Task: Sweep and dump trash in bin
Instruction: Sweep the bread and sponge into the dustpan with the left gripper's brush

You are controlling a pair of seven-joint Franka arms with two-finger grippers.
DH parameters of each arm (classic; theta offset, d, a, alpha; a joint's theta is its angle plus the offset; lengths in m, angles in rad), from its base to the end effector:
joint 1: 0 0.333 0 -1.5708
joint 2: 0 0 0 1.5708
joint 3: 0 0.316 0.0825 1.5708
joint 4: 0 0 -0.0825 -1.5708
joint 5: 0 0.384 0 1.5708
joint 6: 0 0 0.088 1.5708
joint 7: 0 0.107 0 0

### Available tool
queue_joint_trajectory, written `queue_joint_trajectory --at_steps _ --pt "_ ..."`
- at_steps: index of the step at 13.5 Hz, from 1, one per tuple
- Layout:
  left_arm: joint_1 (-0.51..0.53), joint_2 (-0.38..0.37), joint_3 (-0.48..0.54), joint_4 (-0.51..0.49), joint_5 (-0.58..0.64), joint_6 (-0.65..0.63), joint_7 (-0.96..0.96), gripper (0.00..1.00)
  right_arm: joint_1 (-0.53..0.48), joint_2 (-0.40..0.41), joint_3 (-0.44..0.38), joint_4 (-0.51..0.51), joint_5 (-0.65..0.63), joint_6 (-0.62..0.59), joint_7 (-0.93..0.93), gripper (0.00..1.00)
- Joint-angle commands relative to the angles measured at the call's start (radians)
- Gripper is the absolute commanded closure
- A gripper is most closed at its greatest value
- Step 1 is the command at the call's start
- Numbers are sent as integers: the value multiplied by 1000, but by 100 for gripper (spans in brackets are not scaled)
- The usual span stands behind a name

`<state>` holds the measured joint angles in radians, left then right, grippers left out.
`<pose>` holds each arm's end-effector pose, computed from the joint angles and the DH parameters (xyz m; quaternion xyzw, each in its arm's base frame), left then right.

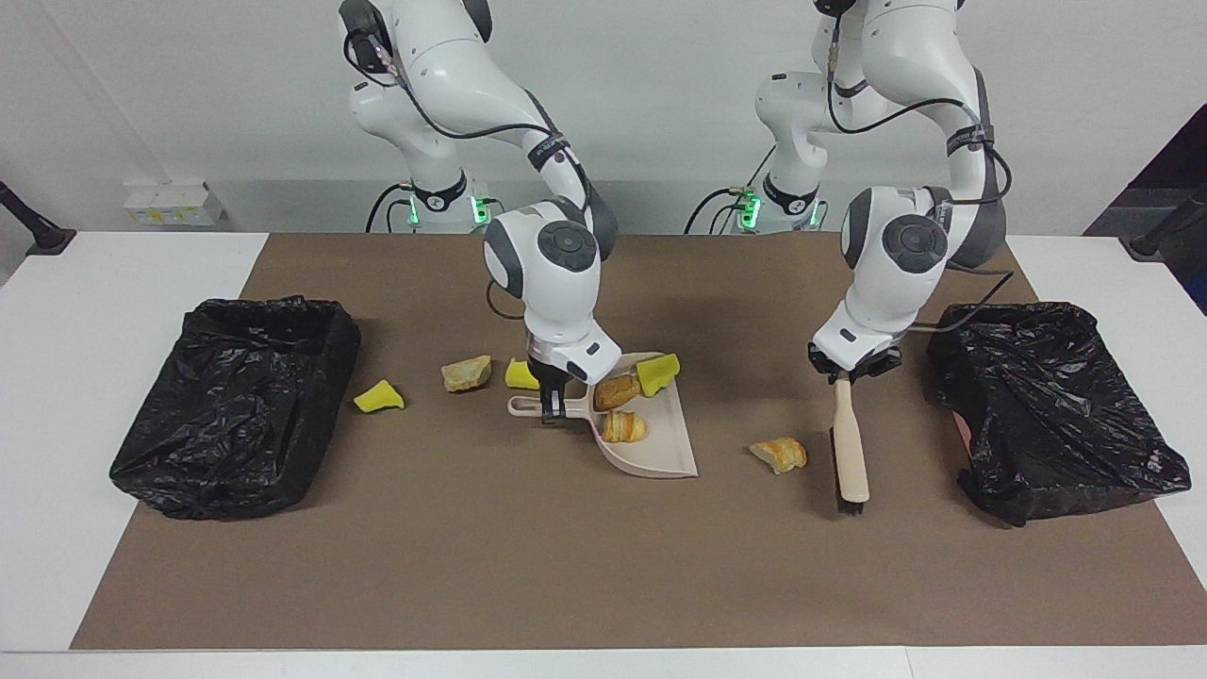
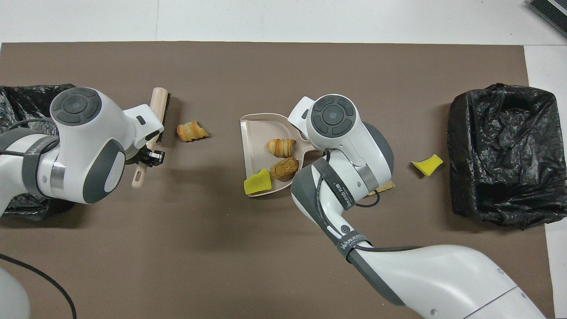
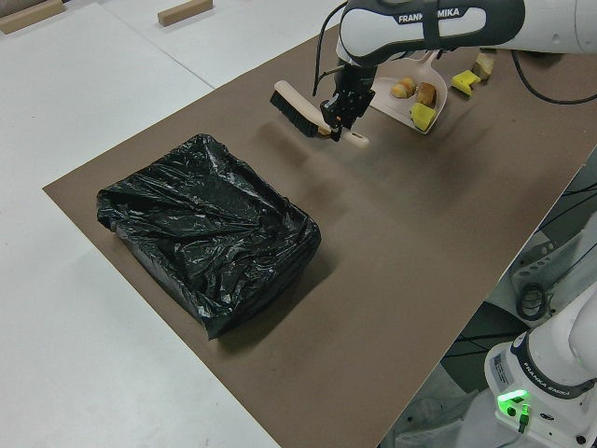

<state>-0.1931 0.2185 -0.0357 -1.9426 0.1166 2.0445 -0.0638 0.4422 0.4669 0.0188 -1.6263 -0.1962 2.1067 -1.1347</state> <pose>0.5754 -0.1267 0.3622 -0.9910 0.1114 0.0506 0.0543 0.6135 0.2928 0.3529 0.6605 0.7465 -0.0201 0.0781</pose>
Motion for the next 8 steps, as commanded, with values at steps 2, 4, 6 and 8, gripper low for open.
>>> queue_joint_trajectory --at_steps 2,4,6,8 --pt "-52 -30 -4 -42 -54 -42 7 100 3 6 7 -9 -11 19 26 100" --pt "-86 -68 -4 -100 -141 -67 -4 100 3 6 7 -9 -11 19 29 100" --pt "-124 -88 -4 -114 -214 -137 -13 100 3 6 7 -9 -11 19 30 100" --pt "-198 -100 -4 -117 -270 -158 -71 100 1 6 7 -10 -11 19 30 100"
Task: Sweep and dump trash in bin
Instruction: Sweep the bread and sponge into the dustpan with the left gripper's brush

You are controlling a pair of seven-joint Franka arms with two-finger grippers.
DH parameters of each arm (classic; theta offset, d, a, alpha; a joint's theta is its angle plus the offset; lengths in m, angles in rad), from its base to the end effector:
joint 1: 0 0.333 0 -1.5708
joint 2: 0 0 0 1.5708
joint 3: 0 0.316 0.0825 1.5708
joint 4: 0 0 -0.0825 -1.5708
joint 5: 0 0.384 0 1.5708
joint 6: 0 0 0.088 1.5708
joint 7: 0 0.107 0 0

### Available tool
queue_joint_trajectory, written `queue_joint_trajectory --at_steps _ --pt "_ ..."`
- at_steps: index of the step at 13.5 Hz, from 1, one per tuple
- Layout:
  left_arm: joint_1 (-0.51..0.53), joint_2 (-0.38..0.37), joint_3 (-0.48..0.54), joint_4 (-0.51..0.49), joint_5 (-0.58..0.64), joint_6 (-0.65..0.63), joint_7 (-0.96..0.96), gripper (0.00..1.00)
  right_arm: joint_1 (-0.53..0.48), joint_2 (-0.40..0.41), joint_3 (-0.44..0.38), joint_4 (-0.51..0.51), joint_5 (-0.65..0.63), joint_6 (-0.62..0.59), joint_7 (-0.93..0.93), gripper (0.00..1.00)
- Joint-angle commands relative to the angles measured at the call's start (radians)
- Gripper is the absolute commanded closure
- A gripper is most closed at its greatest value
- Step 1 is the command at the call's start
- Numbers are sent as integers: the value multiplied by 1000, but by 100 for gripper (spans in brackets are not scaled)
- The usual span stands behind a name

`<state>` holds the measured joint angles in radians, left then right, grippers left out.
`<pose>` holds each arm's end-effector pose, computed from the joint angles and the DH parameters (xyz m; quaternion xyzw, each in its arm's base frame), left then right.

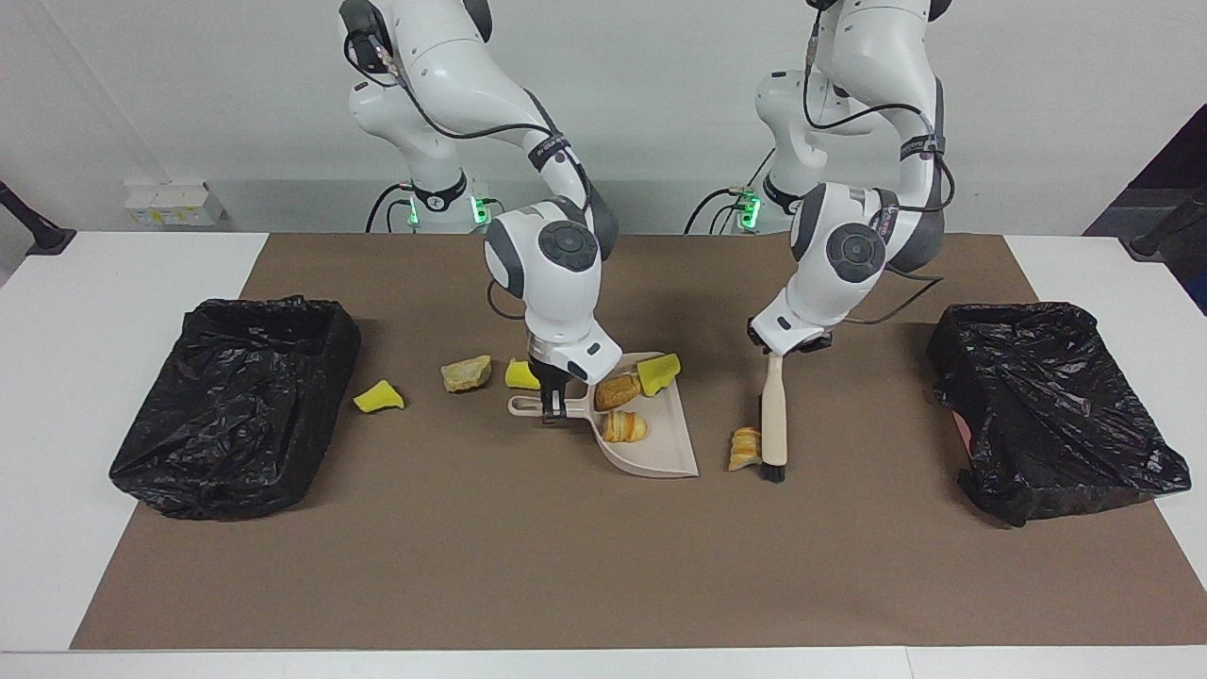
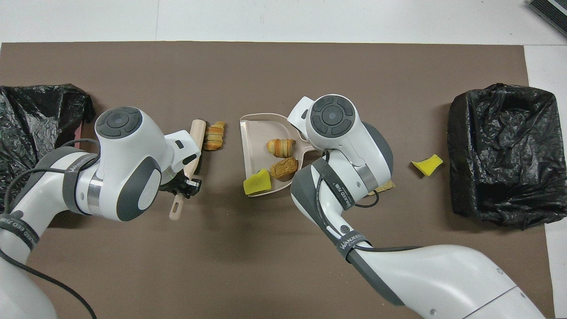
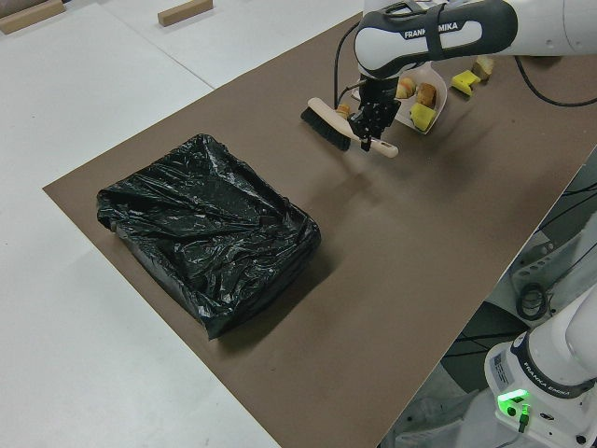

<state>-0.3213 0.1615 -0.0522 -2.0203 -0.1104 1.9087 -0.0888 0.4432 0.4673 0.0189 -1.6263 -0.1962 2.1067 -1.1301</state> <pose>0.5096 -0.2076 0.3527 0.9825 -0.1156 -0.1445 0.0207 0.6132 0.2934 0.3526 0.6618 0.7453 -0.0200 0.0781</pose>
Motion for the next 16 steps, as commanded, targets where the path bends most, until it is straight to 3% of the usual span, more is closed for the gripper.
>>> queue_joint_trajectory --at_steps 1,4,7,11,14,16 --pt "-105 -43 12 -40 -54 -13 -63 100 0 5 9 -10 -11 19 26 100" --pt "-188 -43 12 -40 -67 56 -62 100 0 5 7 -12 -11 12 35 100" --pt "-191 -46 11 -25 -122 41 -57 100 -11 5 9 -18 -11 4 38 100" --pt "-125 -149 21 -3 -132 -65 -78 100 -20 -7 7 -17 -9 -1 26 100" --pt "-84 -267 26 8 -101 -144 -231 100 -52 -30 9 -15 -3 -19 -8 100" --pt "-96 -304 23 -8 -60 -186 -336 100 -84 -55 9 -10 6 -53 -55 100"
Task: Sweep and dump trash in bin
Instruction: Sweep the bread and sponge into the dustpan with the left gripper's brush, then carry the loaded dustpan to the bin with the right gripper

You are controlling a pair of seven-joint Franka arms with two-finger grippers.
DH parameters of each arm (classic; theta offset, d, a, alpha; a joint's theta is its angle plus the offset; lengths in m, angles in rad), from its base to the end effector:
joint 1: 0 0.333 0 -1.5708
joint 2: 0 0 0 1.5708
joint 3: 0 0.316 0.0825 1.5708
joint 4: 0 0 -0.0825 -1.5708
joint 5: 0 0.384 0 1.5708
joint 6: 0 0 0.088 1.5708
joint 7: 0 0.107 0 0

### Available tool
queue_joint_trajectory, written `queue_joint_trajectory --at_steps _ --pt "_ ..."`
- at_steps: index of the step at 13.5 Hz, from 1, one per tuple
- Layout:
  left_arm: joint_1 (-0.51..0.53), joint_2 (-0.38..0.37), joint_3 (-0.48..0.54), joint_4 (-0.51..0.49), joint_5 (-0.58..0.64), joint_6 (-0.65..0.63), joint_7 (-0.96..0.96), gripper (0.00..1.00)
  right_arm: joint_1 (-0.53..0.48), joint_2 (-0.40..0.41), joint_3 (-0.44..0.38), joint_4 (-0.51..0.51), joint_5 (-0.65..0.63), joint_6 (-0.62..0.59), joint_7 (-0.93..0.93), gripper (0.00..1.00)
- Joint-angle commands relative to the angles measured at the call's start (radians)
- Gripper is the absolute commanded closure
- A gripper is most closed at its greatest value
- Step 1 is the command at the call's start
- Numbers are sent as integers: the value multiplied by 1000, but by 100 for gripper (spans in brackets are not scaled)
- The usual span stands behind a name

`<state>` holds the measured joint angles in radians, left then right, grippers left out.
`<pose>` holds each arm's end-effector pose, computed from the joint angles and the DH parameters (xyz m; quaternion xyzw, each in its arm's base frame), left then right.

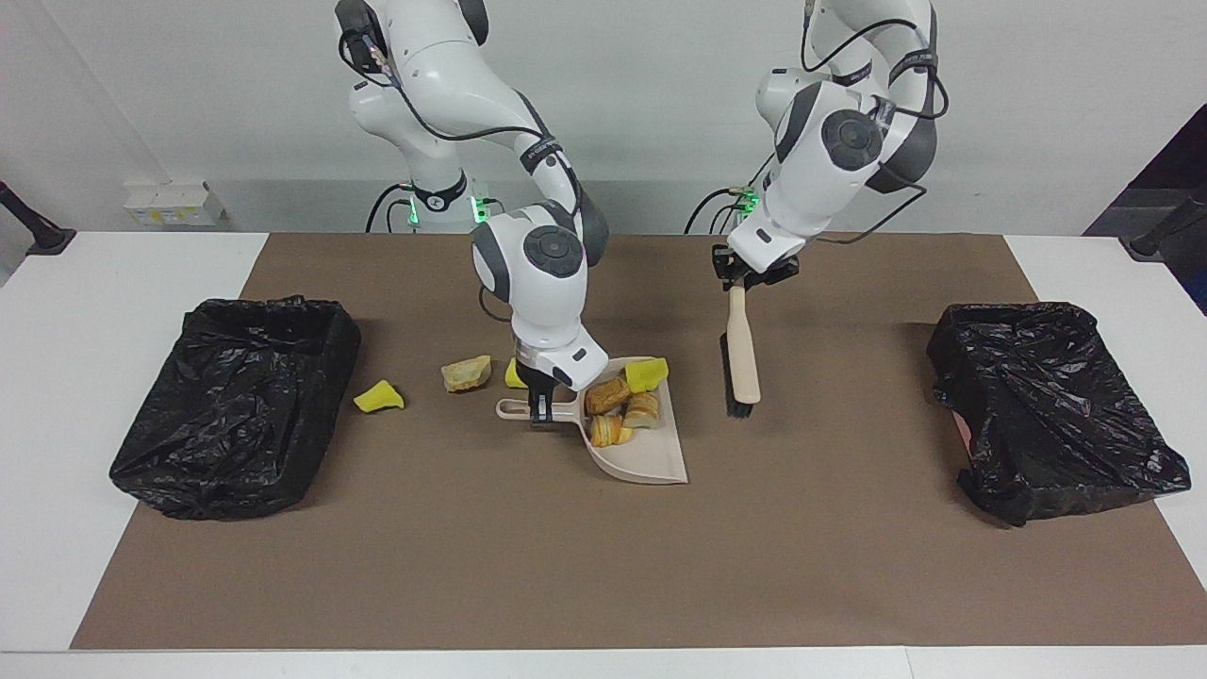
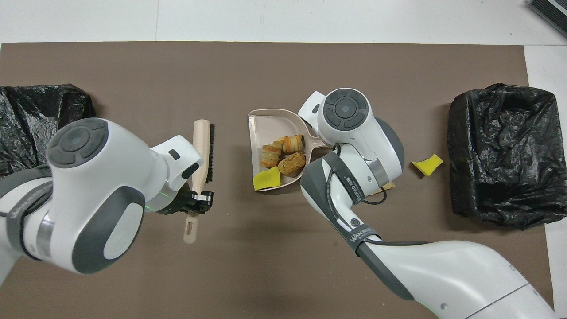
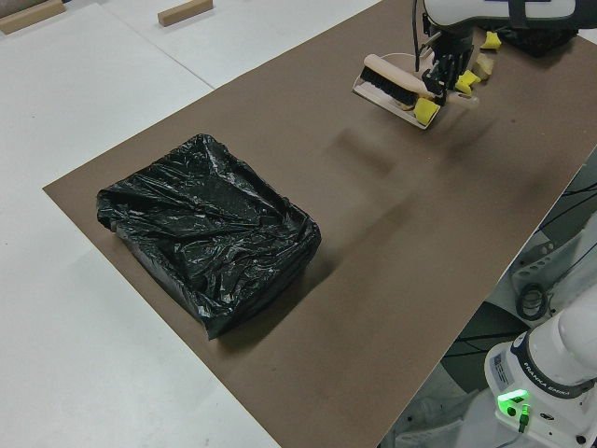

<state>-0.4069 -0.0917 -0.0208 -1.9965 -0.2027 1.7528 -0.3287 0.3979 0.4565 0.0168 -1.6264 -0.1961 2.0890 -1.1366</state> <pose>0.4605 -0.2300 0.4899 0.9922 -0.0232 -0.1060 0.0622 0.6246 0.2630 0.3584 0.6776 0.7309 -0.0258 0.0774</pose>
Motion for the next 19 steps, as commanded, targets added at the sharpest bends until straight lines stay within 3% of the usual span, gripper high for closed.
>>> queue_joint_trajectory --at_steps 1,5,8,12,15,17,19 --pt "-16 -63 -13 -54 34 -19 -113 100 -53 -68 11 -9 9 -61 -64 100" --pt "-131 -201 -33 -263 32 111 -246 100 -192 -149 9 -3 89 -161 -181 100" --pt "-226 -250 -33 -364 32 155 -271 100 -308 -193 9 0 93 -210 -231 100" --pt "-339 -235 -33 -518 29 338 -300 100 -474 -206 3 42 136 -244 -431 100" --pt "-357 -224 -34 -531 22 373 -362 100 -582 -217 -1 56 139 -251 -532 100" --pt "-386 -157 -33 -533 20 440 -412 100 -651 -217 -5 86 127 -251 -572 100" --pt "-389 -142 -34 -533 22 485 -412 100 -701 -217 -8 88 116 -238 -627 100"
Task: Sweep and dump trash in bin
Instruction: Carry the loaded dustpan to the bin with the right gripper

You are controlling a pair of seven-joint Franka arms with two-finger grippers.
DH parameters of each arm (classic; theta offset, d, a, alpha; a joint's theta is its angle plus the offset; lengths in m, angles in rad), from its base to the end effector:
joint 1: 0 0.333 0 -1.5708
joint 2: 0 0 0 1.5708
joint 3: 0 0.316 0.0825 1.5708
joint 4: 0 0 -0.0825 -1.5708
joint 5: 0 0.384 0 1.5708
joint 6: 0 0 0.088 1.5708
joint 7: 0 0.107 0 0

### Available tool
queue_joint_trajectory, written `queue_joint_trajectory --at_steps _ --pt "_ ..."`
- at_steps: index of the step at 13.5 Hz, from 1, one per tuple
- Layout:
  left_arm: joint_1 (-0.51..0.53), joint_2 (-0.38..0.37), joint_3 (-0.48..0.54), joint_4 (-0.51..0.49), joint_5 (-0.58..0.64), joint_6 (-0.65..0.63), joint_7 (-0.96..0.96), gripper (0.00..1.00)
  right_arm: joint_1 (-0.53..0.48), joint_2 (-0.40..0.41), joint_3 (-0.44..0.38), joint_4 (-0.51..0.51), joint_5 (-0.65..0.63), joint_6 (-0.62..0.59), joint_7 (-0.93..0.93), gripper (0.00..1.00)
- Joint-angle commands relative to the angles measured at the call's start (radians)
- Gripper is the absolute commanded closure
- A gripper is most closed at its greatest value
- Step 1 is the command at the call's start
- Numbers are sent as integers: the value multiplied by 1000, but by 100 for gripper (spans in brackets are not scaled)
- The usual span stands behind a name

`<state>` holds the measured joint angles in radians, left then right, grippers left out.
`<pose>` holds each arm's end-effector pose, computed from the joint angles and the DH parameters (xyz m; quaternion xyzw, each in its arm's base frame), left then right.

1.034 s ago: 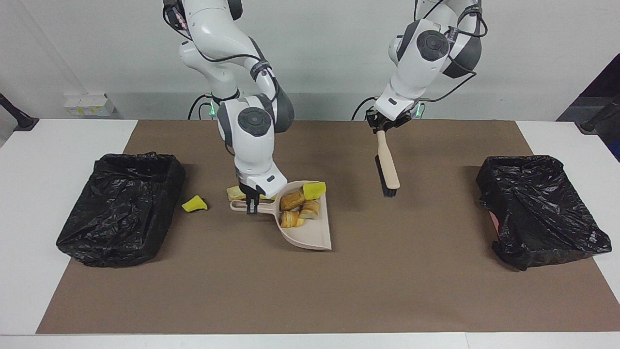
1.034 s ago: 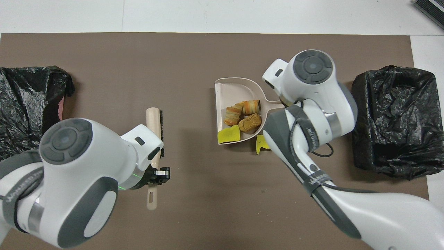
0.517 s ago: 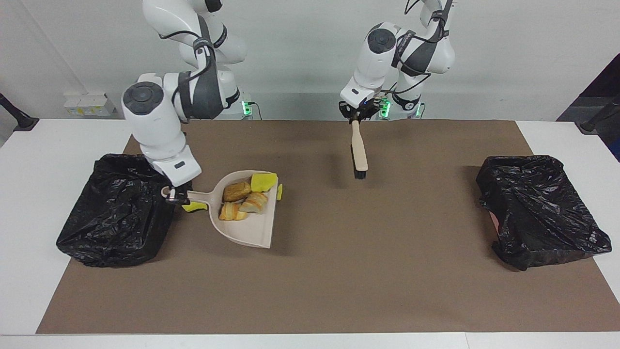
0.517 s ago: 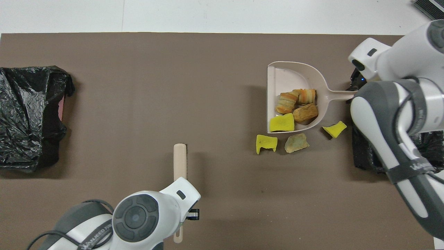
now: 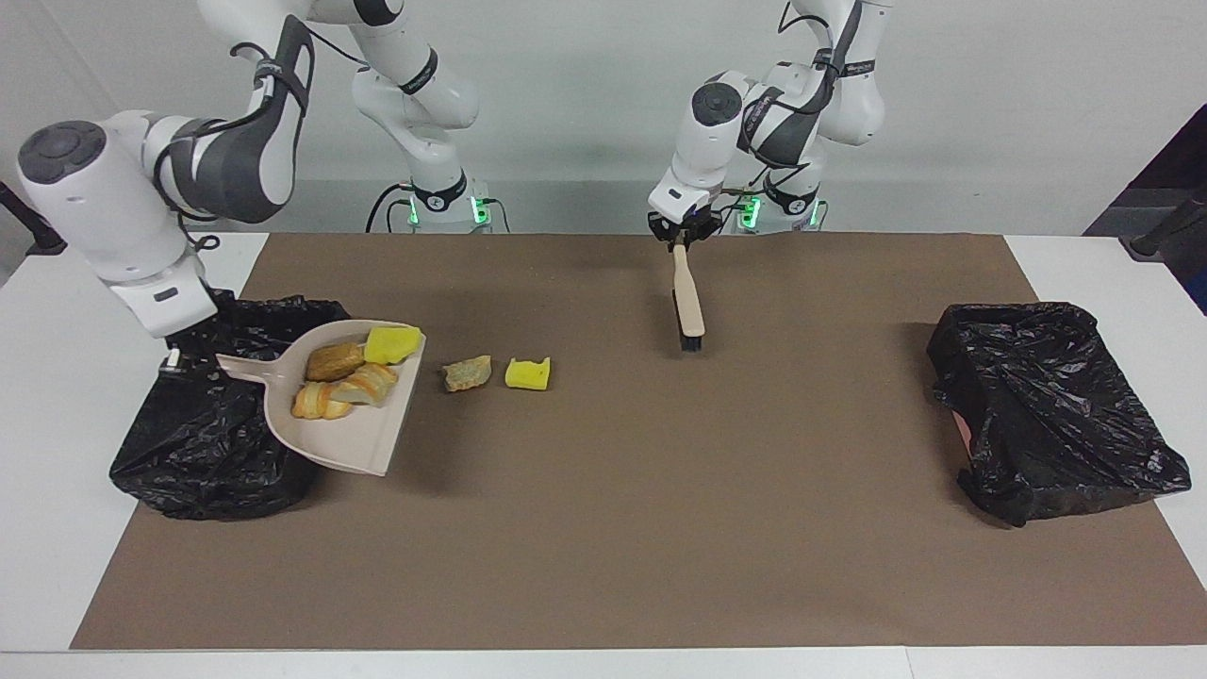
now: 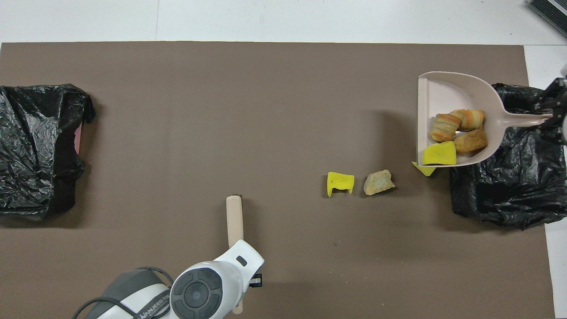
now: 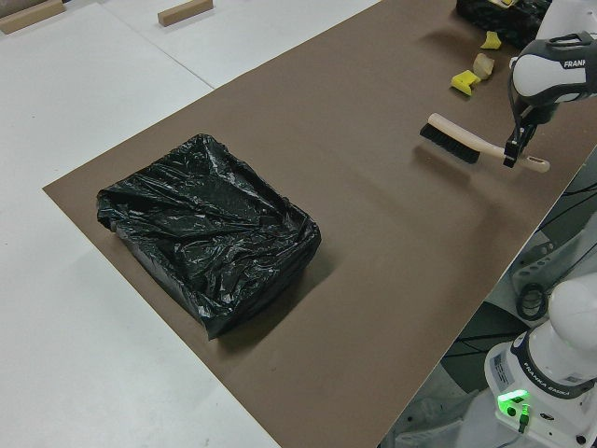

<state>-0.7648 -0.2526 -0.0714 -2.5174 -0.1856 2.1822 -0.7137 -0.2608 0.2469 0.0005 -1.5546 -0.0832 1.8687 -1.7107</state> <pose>0.2822 -0.3220 0.3636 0.9971 -0.0032 -0.0745 0.0177 0.6216 -0.1722 0.5112 0.7401 0.6705 -0.0149 0.0501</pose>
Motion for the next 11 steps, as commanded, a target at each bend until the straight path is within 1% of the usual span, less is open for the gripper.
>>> queue_joint_trajectory --at_steps 1,3,5,6,7,8,9,10,11 --pt "-33 19 16 -12 5 57 -24 100 -64 -8 -6 16 -1 -10 -69 100" --pt "-31 19 16 -12 3 57 -15 100 -86 -8 -37 16 -30 16 -69 100" --pt "-31 16 16 -21 3 59 2 100 -92 -6 -59 14 -96 43 -50 100" --pt "-31 16 16 -21 3 59 3 100 -94 -6 -60 13 -171 67 -31 100" --pt "-30 16 18 -23 3 59 4 97 -94 -6 -60 11 -244 81 23 100" --pt "-28 22 16 -23 0 62 4 97 -92 -6 -59 11 -301 79 89 100" --pt "-24 51 18 -21 -8 88 5 97 -89 -8 -59 11 -349 69 170 100" --pt "-24 56 18 -18 -11 91 5 97 -84 -8 -59 11 -377 66 193 100" --pt "-22 56 18 -18 -11 93 5 93 -75 -8 -59 13 -424 63 200 100"
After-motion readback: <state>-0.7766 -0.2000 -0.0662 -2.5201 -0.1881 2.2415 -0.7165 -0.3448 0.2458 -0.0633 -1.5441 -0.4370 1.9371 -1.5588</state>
